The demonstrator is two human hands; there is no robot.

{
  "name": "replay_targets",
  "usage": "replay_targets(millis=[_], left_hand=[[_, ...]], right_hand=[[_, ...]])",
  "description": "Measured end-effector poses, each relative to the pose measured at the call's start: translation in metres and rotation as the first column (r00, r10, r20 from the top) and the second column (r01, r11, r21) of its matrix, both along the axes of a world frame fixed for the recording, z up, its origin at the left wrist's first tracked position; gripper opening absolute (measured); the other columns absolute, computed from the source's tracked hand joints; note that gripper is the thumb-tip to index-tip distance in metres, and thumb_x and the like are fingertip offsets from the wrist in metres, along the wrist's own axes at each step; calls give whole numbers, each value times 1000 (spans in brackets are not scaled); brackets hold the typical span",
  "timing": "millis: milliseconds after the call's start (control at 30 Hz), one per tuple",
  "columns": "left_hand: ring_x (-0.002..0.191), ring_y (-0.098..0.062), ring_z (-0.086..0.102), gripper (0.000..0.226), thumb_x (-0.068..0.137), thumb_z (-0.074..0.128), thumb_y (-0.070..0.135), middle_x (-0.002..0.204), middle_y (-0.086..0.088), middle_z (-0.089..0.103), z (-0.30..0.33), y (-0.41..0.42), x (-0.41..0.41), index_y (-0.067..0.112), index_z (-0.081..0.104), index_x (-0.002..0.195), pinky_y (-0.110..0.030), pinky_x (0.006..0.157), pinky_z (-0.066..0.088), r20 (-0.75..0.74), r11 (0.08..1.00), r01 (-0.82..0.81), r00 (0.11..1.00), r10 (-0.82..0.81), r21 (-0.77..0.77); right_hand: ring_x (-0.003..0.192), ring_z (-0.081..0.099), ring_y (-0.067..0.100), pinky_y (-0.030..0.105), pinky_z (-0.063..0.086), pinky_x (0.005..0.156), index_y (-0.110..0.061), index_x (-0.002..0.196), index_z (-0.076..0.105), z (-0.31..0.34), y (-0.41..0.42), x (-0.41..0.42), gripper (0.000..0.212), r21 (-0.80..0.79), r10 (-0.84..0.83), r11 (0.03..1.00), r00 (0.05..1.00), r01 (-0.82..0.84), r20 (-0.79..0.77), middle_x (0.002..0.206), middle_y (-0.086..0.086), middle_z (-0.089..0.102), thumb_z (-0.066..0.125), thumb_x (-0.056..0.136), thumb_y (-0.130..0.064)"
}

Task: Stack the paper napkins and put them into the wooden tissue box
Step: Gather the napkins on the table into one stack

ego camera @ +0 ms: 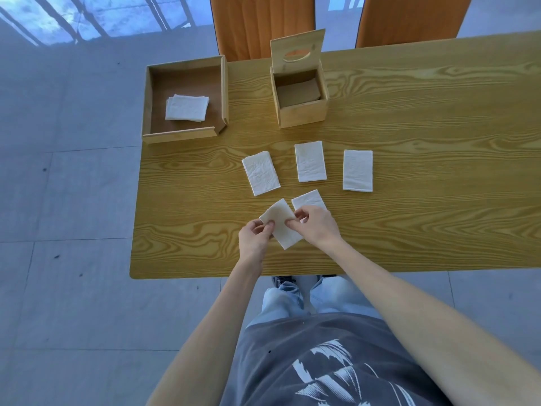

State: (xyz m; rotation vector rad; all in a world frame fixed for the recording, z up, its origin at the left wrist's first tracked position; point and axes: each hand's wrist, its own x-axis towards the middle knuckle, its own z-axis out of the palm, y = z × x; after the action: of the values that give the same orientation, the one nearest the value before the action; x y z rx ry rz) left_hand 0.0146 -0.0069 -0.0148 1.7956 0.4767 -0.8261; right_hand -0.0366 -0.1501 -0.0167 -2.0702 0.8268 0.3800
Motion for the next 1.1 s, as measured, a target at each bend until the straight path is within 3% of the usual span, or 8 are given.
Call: replay_targets(millis=[133,367,533,600,667,767,933,1100], left_hand=[[77,-14,68,28,92,69,14,92,-4,73,4,-14,0,10,59,117,-25,68,53,-9,996,-25,1000,24,-84],[79,-12,71,29,92,69,12,99,-6,75,5,-46,-3,10,60,120,-25,68,56,-54,986,-1,999,-8,-166],[76,-13,66,29,95,64,12,90,-2,71,-2,-56,-7,7,62,123,-37,84,58,-101,993,-1,995,-11,-115],[74,-10,65,29,96,63,13,87,0,68,-6,-55,-9,6,62,124,-36,83,58,-98,996,-1,995,-8,-88],[78,-10,65,31,96,62,13,94,-2,69,-8,-52,-9,6,62,126,-30,77,58,-87,998,-8,996,3,-59],[91,-16,68,35,97,61,13,110,-10,71,-8,-49,-8,5,59,131,-31,82,59,-97,997,-44,995,37,-70],[89,-12,69,40,99,57,10,98,-4,71,-4,-50,-6,2,52,137,-27,79,58,-156,986,-95,985,74,-134],[94,-16,69,38,99,56,9,108,-10,70,-6,-50,-5,2,53,136,-31,84,58,-161,986,-110,983,90,-123]], right_hand=[[90,69,15,40,57,81,-21,95,72,2,-16,-7,21,44,-85,996,994,83,64,93,-7,73,73,83,-38],[92,69,15,36,57,80,-17,105,74,2,-43,-20,27,-17,-211,977,972,214,105,99,-2,75,72,88,-37],[96,67,22,34,53,74,-16,108,70,-3,-47,-20,28,-156,-172,973,985,172,10,104,2,73,69,89,-36],[98,65,24,35,51,74,-16,113,67,-5,-45,-19,31,-221,-149,965,989,141,-21,109,4,70,68,89,-36],[101,64,27,37,51,76,-18,121,63,-6,-43,-19,39,-274,-139,954,989,122,-43,118,6,64,69,88,-37],[104,63,26,36,49,77,-18,126,59,-8,-40,-15,44,-316,-134,942,989,109,-59,120,5,63,70,88,-38],[104,66,24,41,52,87,-17,118,66,-10,-34,-7,37,-291,-156,947,986,132,-60,111,2,72,69,88,-39],[102,66,22,35,53,79,-19,110,70,-11,-36,-6,30,-230,-179,960,981,159,-71,109,1,72,67,89,-40]])
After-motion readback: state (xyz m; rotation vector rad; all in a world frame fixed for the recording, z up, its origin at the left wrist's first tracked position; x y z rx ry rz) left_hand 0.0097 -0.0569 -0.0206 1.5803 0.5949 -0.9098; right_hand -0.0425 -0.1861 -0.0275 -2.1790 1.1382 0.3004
